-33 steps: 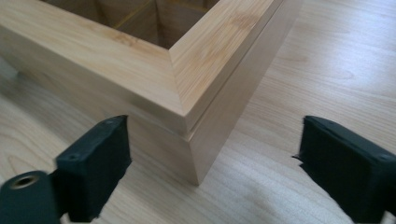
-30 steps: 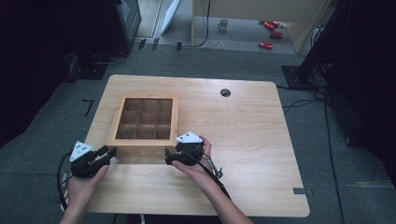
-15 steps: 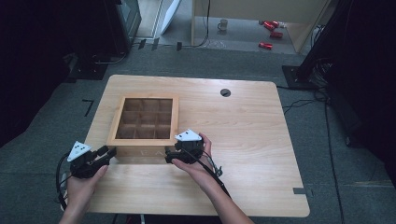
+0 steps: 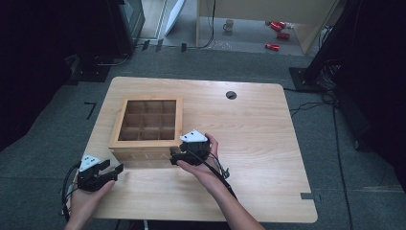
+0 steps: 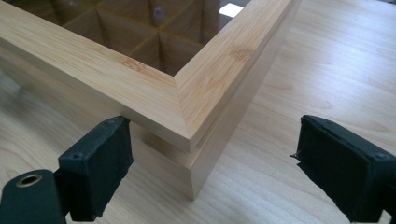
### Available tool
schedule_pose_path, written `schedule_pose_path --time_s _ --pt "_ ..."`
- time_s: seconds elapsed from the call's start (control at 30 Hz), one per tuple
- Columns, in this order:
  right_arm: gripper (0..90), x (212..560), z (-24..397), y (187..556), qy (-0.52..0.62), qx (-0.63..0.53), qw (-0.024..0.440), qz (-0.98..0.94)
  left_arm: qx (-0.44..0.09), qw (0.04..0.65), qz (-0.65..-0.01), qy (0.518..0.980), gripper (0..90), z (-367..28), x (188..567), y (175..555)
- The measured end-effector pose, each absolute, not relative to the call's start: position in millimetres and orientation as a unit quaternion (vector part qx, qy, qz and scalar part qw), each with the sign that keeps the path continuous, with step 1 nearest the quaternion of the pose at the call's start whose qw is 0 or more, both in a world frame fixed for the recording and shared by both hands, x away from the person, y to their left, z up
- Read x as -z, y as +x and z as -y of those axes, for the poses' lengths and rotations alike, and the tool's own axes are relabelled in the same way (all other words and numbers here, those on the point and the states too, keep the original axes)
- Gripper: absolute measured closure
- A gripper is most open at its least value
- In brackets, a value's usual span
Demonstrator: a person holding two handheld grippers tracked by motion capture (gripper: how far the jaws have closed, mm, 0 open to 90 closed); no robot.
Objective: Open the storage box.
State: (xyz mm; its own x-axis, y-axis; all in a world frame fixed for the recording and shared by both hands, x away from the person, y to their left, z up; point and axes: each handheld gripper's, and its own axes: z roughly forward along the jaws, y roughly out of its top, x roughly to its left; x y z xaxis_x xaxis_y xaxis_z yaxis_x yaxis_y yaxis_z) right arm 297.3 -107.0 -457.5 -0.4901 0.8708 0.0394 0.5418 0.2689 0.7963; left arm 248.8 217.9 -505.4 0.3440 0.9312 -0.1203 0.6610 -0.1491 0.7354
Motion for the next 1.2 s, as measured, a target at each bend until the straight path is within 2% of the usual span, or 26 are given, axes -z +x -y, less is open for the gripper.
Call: schedule_pose_path --time_s 0.13,0.83,1.2 --pt "10.7 454.3 107.4 298.2 0.457 -0.394 0.214 -0.768 -0.185 0.343 -0.537 0.748 37.5 -215.4 510.5 249.2" --pt "10.7 420.7 107.4 305.9 0.429 -0.417 0.246 -0.763 -0.216 0.333 -0.520 0.756 26.7 -208.1 516.5 245.7" --pt "13.0 390.9 108.2 319.5 0.404 -0.444 0.261 -0.756 -0.212 0.338 -0.521 0.755 25.8 -208.6 516.6 245.9"
